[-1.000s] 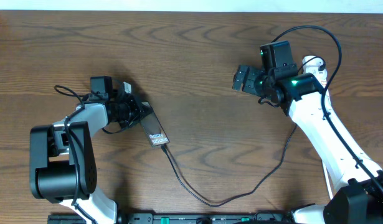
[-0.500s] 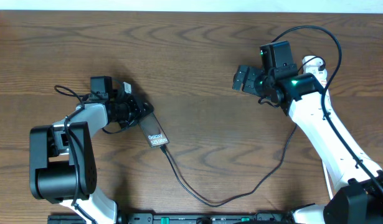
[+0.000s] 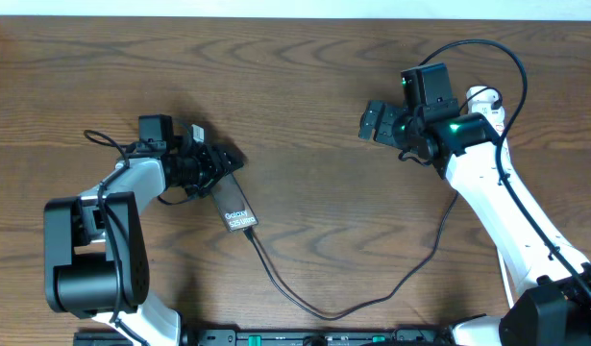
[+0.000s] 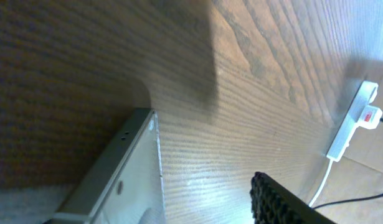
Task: Plug charger to phone and switch on socket
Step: 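Lower the held phone with the left gripper flat onto the table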
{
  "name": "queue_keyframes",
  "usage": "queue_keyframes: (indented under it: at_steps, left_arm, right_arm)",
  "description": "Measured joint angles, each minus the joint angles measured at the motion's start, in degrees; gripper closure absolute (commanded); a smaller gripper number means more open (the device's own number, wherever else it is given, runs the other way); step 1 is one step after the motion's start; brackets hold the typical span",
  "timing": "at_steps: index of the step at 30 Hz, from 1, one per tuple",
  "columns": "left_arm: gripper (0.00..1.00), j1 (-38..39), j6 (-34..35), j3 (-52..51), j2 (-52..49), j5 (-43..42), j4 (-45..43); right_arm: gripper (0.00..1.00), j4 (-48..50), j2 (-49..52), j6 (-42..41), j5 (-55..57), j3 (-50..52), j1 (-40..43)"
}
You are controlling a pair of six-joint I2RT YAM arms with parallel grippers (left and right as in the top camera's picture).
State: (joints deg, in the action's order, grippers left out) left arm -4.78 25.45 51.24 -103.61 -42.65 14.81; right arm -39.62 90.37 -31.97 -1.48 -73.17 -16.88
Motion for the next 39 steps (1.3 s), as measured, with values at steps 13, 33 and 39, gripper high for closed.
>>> queue_keyframes:
  at_steps: [13, 33, 39]
  left_arm:
    - [0.35, 0.09, 0.00, 1.20, 1.44, 5.66, 7.28]
    - [0.35, 0.13, 0.00, 2.10, 2.21, 10.16, 12.28]
    - [0.34, 0.13, 0.00, 2.25, 2.38, 11.10, 13.94]
  right_arm:
    - [0.01, 0.00, 0.00, 0.00, 0.02, 0.00, 0.00]
    - [0.01, 0.00, 0.00, 0.00, 0.00, 0.00, 0.00]
    - [0.01, 0.00, 0.00, 0.00, 0.02, 0.00, 0.00]
